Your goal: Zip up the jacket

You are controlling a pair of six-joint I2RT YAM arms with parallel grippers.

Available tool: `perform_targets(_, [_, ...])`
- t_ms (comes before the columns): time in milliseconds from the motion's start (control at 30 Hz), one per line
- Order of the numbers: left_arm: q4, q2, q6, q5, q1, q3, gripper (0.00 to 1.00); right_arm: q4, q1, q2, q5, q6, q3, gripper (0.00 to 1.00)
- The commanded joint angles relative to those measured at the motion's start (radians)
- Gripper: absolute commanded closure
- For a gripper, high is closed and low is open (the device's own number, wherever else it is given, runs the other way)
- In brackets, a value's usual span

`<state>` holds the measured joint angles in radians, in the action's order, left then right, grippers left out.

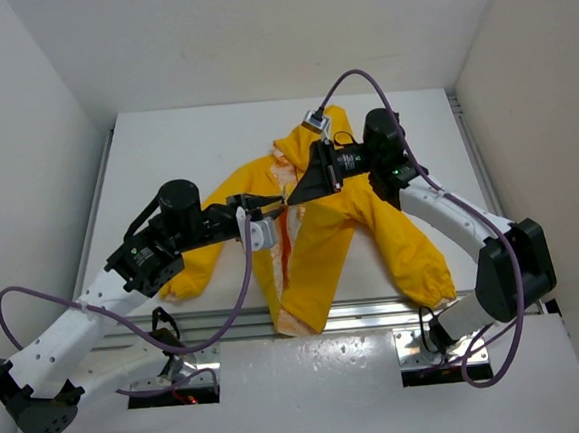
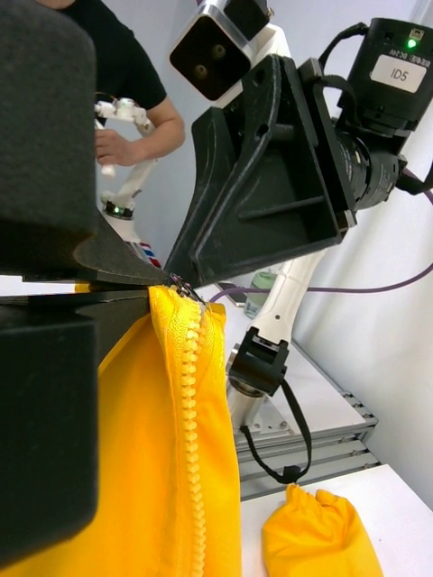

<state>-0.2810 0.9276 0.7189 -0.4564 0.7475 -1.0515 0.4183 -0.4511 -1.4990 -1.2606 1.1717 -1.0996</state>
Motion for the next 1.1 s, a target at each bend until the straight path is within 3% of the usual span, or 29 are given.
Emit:
perform_targets(0, [0.042,-0.006,-0.029,-0.038,0.010,-0.051,0.70,0.050,0.000,0.003,-0.003,0.000,-0.006,1.00])
perform_targets(633, [0.085,0.013,-0.049,0.050,0.010,-0.061,0.77,0.074,-0.001,0.029,-0.022,-0.009,0.015,1.00])
perform_targets(1067, [0.085,0.013,-0.079,0.032,0.010,-0.051,0.79,0.102,-0.006,0.042,-0.031,-0.007,0.017,1.00])
